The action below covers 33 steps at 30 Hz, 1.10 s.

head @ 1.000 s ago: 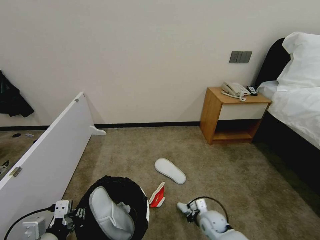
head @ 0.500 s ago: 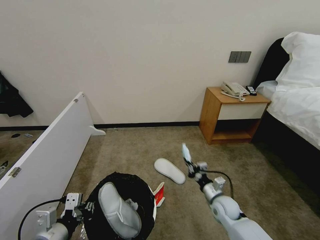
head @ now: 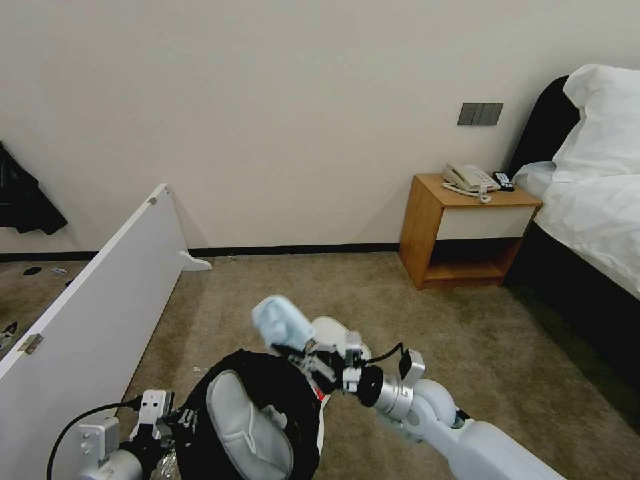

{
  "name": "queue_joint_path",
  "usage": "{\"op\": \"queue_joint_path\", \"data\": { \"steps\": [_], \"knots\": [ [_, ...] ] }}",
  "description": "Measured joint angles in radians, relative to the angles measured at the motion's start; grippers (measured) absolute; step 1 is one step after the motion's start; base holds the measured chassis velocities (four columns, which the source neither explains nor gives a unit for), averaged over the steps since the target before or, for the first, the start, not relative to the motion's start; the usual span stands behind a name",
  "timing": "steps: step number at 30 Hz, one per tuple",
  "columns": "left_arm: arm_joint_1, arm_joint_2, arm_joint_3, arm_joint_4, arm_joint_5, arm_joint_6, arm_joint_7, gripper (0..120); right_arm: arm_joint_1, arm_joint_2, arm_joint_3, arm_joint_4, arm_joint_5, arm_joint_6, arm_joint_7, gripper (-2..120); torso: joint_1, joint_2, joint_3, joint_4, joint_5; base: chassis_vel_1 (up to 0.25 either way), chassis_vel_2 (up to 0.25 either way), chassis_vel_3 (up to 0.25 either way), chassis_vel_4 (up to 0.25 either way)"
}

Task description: Pick up the trash bin, then pick up the garbage from the floor and place it into the trash bin.

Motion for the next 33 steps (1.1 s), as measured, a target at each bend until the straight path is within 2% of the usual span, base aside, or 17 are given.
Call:
{"op": "queue_joint_path", "data": {
  "steps": [4, 6, 7, 9, 12, 16, 19, 25, 33],
  "knots": [
    [0.006, 0.009, 0.0, -0.006, 0.0, 0.0, 0.0, 3, 0.057, -0.034, -0.056, 0.055, 0.054, -0.05, 0.053, 0, 0.0, 0.0, 0.0, 0.0, -0.0002, 0.0, 0.0, 0.0, 0.0],
    [-0.001, 0.004, 0.006, -0.014, -0.001, 0.001, -0.001, 3, 0.098, -0.058, -0.099, 0.105, 0.111, -0.114, 0.121, 0, 0.0, 0.0, 0.0, 0.0001, 0.0, 0.0, 0.0, 0.0, 0.0],
    [-0.001, 0.004, 0.006, -0.014, -0.001, 0.001, -0.001, 3, 0.098, -0.058, -0.099, 0.105, 0.111, -0.114, 0.121, 0, 0.0, 0.0, 0.0, 0.0001, 0.0, 0.0, 0.0, 0.0, 0.0],
    [-0.004, -0.001, 0.01, -0.02, 0.001, 0.005, -0.009, 3, 0.114, -0.085, -0.12, 0.154, 0.173, -0.203, 0.195, 0, 0.0, 0.0, 0.0, -0.0002, -0.0001, 0.0, 0.0, 0.0, 0.0],
    [-0.001, 0.0, 0.009, -0.024, 0.002, 0.006, -0.012, 3, 0.12, -0.104, -0.132, 0.179, 0.206, -0.253, 0.243, 0, 0.0, 0.0, 0.0, -0.0003, 0.0001, 0.0, 0.0, 0.0, 0.0],
    [0.0, 0.001, 0.007, -0.025, 0.002, 0.007, -0.012, 3, 0.122, -0.115, -0.133, 0.186, 0.213, -0.282, 0.291, 0, 0.0, 0.0, 0.0, -0.0002, 0.0, 0.0, 0.0, 0.0, 0.0],
    [0.0, 0.002, 0.006, -0.026, 0.006, 0.009, -0.017, 3, 0.089, -0.155, -0.128, 0.21, 0.195, -0.318, 0.384, 0, 0.0, 0.0, 0.0, 0.0, 0.0001, 0.0, 0.0, 0.0, 0.0],
    [-0.001, 0.003, 0.009, -0.027, 0.008, 0.011, -0.023, 3, 0.03, -0.224, -0.118, 0.258, 0.193, -0.333, 0.393, 0, 0.0, 0.0, 0.0, -0.0005, 0.0, 0.0, 0.0, 0.0, 0.0],
    [0.002, -0.003, 0.021, -0.039, 0.0, 0.016, -0.027, 3, 0.029, -0.198, -0.146, 0.24, 0.177, -0.343, 0.386, 1, 0.0, 0.0, 0.0, -0.0001, 0.0, 0.0, 0.0, 0.0, 0.0]
  ]
}}
